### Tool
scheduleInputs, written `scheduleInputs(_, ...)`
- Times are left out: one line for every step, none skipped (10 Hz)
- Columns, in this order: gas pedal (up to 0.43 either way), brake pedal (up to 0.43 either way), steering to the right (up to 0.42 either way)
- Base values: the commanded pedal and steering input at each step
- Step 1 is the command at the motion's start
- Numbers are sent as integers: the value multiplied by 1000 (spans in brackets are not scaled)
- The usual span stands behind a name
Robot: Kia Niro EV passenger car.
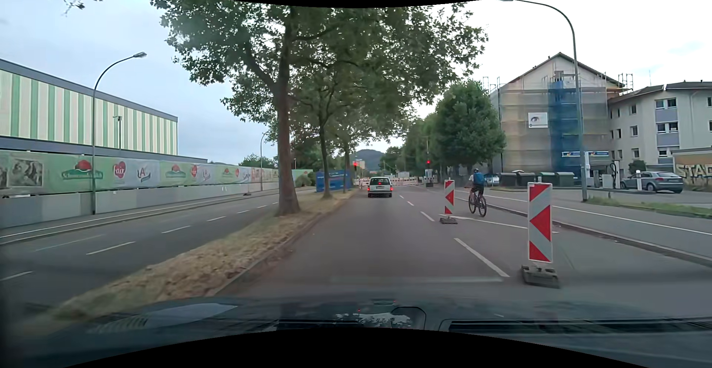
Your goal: Follow the waypoints while adhering to traffic rules and regulations
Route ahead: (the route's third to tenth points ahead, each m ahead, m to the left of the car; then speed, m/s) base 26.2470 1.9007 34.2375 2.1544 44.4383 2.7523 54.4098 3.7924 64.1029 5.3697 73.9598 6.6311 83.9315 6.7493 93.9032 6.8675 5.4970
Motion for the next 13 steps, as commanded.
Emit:
scheduleInputs(28, 0, 2)
scheduleInputs(28, 0, 2)
scheduleInputs(28, 0, 2)
scheduleInputs(28, 0, 2)
scheduleInputs(28, 0, 2)
scheduleInputs(28, 0, 2)
scheduleInputs(28, 0, 1)
scheduleInputs(28, 0, -1)
scheduleInputs(28, 0, -3)
scheduleInputs(28, 0, -4)
scheduleInputs(28, 0, -5)
scheduleInputs(28, 0, -5)
scheduleInputs(28, 0, -5)
